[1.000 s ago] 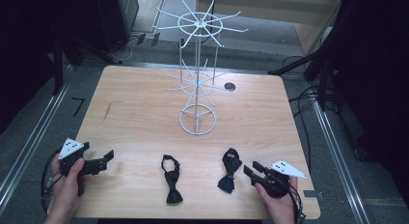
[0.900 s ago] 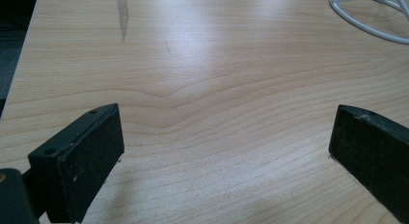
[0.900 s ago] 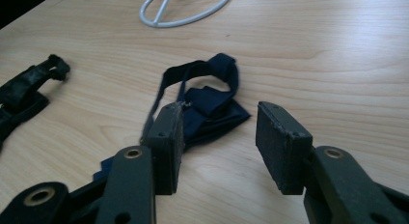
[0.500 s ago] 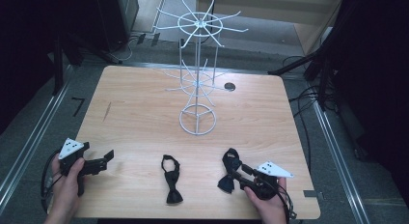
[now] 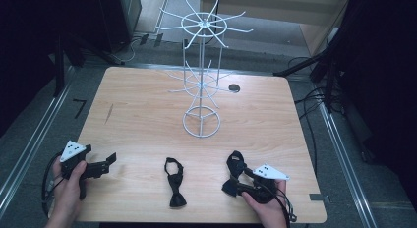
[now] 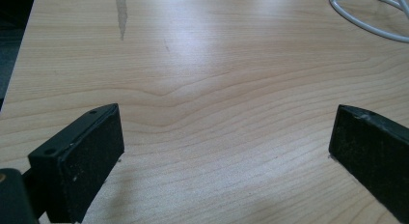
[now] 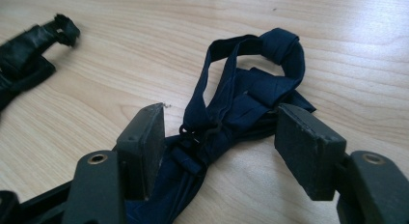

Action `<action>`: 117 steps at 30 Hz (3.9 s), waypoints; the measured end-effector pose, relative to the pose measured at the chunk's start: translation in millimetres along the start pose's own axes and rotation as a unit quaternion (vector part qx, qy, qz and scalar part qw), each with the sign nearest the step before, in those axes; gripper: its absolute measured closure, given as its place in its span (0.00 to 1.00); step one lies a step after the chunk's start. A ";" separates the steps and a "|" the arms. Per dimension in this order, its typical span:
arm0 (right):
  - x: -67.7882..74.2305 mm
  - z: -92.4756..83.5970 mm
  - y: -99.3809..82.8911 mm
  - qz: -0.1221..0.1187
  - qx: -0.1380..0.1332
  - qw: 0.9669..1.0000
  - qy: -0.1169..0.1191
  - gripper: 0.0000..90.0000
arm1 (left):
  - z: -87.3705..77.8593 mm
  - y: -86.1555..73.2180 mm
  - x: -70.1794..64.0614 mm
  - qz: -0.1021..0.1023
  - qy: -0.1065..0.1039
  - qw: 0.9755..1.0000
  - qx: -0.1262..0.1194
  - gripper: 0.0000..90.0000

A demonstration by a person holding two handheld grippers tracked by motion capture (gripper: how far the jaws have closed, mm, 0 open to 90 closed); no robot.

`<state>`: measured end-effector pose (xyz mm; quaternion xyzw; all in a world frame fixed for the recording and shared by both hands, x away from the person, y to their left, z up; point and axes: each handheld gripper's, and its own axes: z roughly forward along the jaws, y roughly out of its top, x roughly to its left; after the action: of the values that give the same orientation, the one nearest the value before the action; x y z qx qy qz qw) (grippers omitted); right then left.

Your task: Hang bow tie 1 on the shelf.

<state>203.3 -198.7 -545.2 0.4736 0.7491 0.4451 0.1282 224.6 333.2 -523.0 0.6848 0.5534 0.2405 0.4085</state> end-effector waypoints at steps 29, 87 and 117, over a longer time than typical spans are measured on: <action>4.7 3.9 5.0 -0.041 0.040 0.997 -0.057 0.82 | 0.1 0.0 -0.5 0.002 -0.001 1.000 0.002 0.00; 34.5 -41.2 91.0 -0.034 -0.182 0.979 -0.089 0.92 | 0.0 -0.2 -0.3 -0.001 -0.005 1.000 -0.002 0.00; 58.4 -38.9 126.0 -0.054 -0.210 0.973 -0.086 0.92 | -0.1 -0.2 -0.3 0.001 -0.005 1.000 -0.001 0.00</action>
<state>224.3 -152.2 -410.3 0.4317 0.6498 0.5422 0.3122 224.3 332.9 -523.1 0.6858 0.5506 0.2382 0.4122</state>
